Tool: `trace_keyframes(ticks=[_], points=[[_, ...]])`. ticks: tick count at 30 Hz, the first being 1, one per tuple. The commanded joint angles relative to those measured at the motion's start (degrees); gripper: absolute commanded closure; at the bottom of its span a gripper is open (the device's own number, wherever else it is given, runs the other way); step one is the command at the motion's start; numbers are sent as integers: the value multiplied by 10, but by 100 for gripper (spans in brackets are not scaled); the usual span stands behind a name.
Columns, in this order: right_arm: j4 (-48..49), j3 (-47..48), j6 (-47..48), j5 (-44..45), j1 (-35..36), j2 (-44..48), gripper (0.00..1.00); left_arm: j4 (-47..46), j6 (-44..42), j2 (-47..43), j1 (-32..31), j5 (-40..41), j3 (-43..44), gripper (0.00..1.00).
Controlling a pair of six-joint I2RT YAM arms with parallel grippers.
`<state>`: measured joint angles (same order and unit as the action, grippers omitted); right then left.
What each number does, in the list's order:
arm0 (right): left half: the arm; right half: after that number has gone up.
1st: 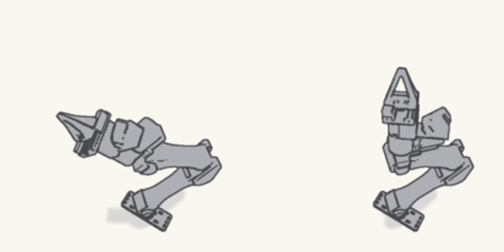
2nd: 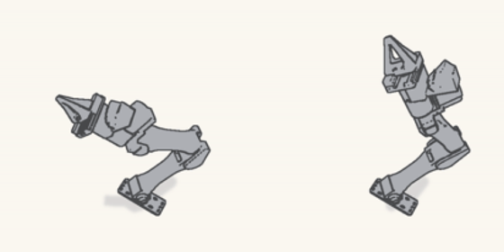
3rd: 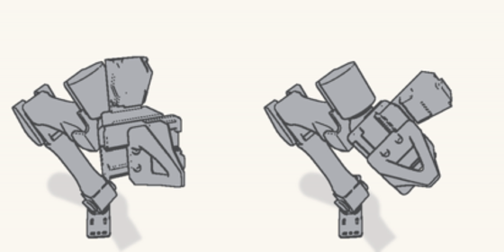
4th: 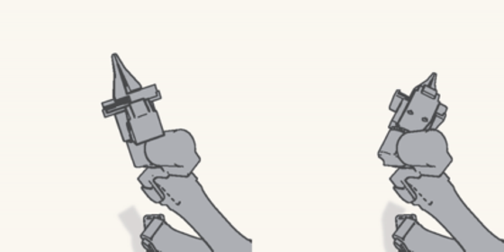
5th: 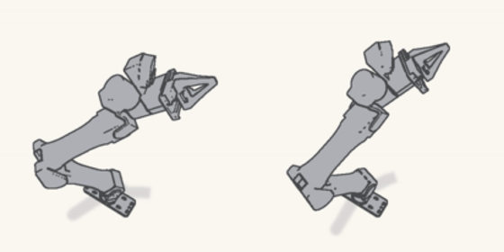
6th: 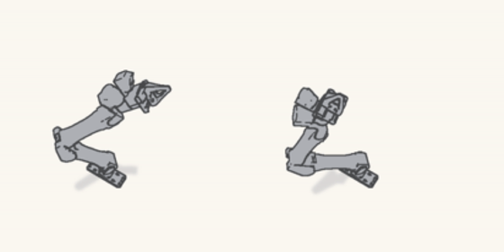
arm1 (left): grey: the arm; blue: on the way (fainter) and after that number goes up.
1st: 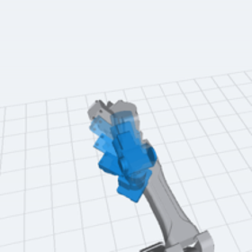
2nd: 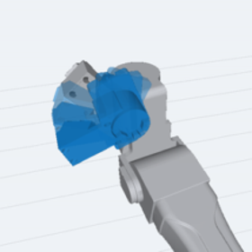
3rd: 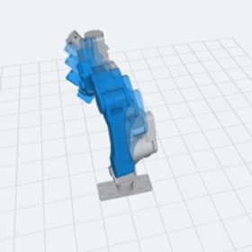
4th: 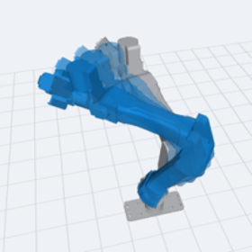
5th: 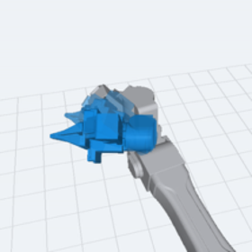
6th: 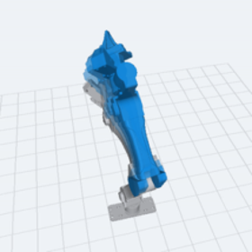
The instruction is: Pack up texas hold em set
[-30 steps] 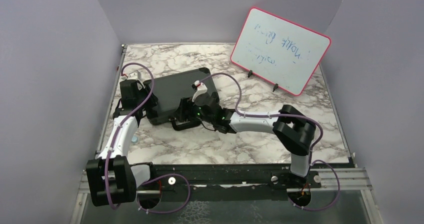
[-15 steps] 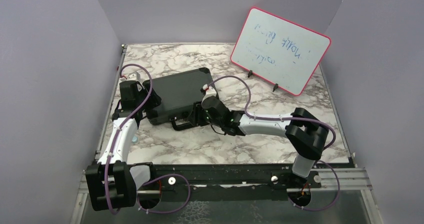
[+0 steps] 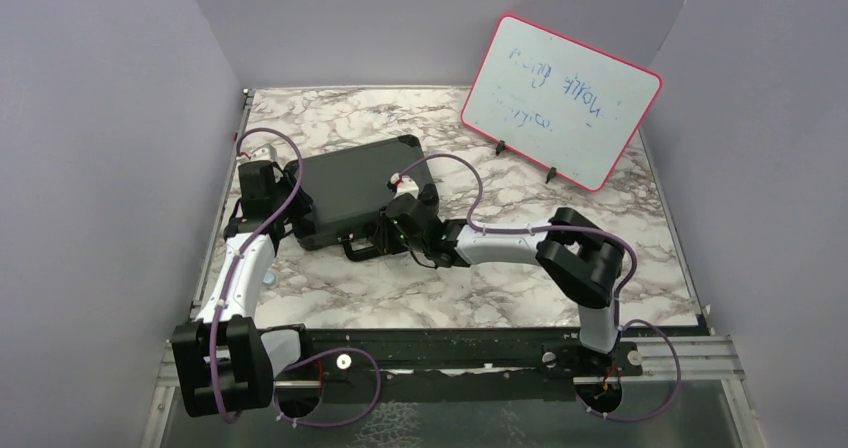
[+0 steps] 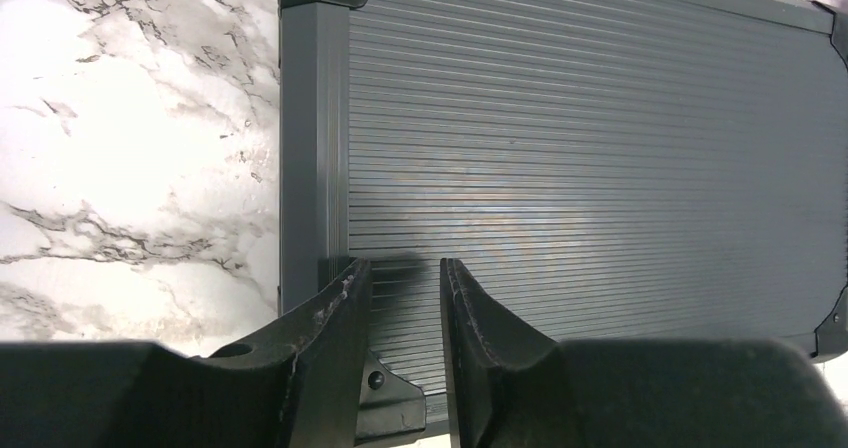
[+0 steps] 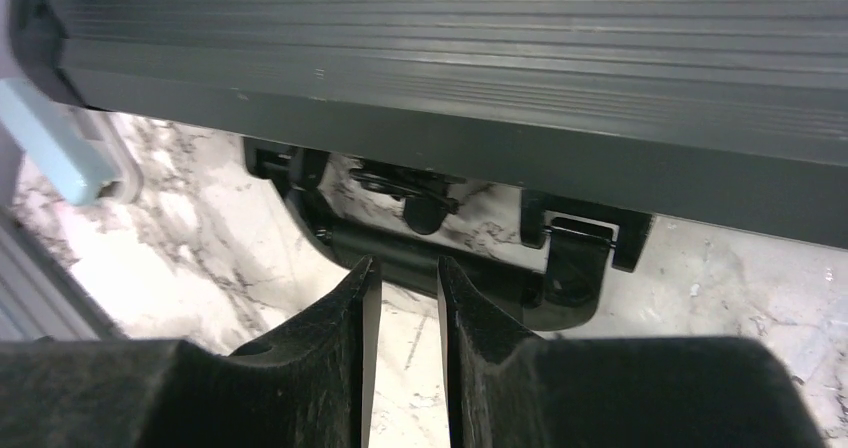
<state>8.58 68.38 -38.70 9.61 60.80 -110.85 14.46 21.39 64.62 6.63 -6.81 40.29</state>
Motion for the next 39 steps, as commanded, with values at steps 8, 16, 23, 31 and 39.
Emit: trace_keyframes(ticks=[8, 16, 23, 31, 39], points=[[-91, 52, -8, 74, -1, -62, 75, 97, -3, 41, 1, 8, -33, 66], [-80, 51, -10, 81, -1, -94, 81, 98, -3, 48, 1, 6, -34, 65], [-43, 18, 6, 65, -1, -66, 79, 100, -3, 54, 1, 7, -33, 66], [-47, 10, 40, 44, -1, 1, 73, 100, -2, 50, 1, 21, -32, 66], [-31, 43, 54, -10, -1, -52, 69, 99, -1, 48, 1, 27, -33, 61]])
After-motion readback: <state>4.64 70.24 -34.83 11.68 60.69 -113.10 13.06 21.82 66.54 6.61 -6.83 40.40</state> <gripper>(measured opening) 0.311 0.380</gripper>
